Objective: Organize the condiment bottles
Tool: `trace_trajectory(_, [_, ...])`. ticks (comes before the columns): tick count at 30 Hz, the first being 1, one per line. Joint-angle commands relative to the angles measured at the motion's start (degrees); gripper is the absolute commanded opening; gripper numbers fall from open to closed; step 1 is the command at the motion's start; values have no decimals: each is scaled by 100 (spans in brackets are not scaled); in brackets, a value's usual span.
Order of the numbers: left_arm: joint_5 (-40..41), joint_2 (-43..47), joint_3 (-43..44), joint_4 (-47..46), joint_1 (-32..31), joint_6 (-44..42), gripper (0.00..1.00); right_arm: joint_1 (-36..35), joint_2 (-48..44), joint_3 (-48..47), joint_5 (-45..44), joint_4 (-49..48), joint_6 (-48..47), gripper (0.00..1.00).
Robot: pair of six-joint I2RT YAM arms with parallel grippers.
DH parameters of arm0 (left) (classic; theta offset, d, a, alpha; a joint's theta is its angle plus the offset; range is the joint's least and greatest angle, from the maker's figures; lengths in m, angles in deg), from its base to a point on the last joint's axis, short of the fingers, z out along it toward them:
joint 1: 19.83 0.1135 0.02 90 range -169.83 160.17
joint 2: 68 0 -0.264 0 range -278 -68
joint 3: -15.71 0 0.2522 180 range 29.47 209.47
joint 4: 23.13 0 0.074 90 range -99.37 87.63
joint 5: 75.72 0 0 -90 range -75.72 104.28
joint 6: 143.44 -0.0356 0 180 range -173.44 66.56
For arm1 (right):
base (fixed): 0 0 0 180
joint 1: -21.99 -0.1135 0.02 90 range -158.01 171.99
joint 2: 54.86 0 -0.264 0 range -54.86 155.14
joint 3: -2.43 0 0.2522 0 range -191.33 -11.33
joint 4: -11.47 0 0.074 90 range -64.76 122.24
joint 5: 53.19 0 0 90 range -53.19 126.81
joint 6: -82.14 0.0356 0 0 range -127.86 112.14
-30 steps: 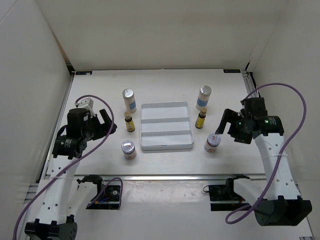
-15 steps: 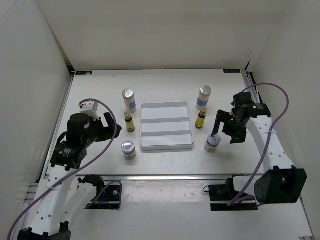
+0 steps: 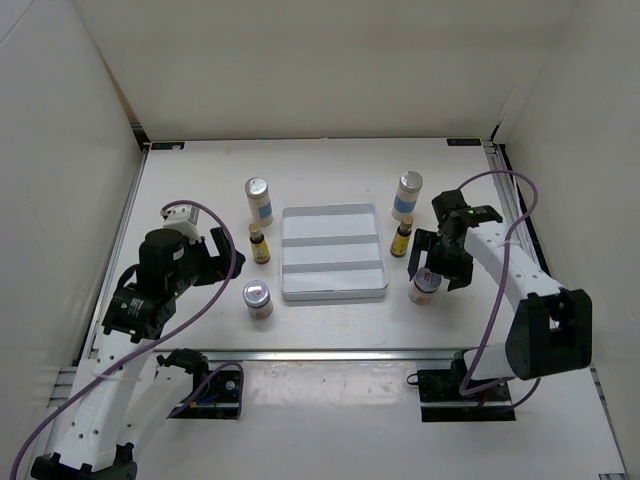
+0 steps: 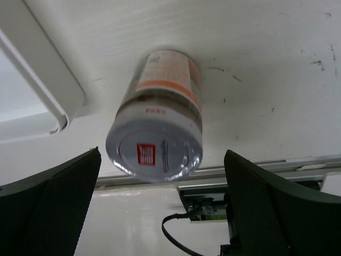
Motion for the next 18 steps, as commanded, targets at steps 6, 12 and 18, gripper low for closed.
trace_trajectory(6, [218, -315, -29, 48, -29, 137, 100, -129, 784, 112, -242, -869, 155, 90])
trace_trajectory(12, [331, -386, 24, 171, -29, 242, 100, -182, 970, 112, -295, -949, 103, 47])
trace_trajectory(18, [446, -281, 24, 171, -29, 295, 100, -305, 92, -230, -488, -458, 216, 14])
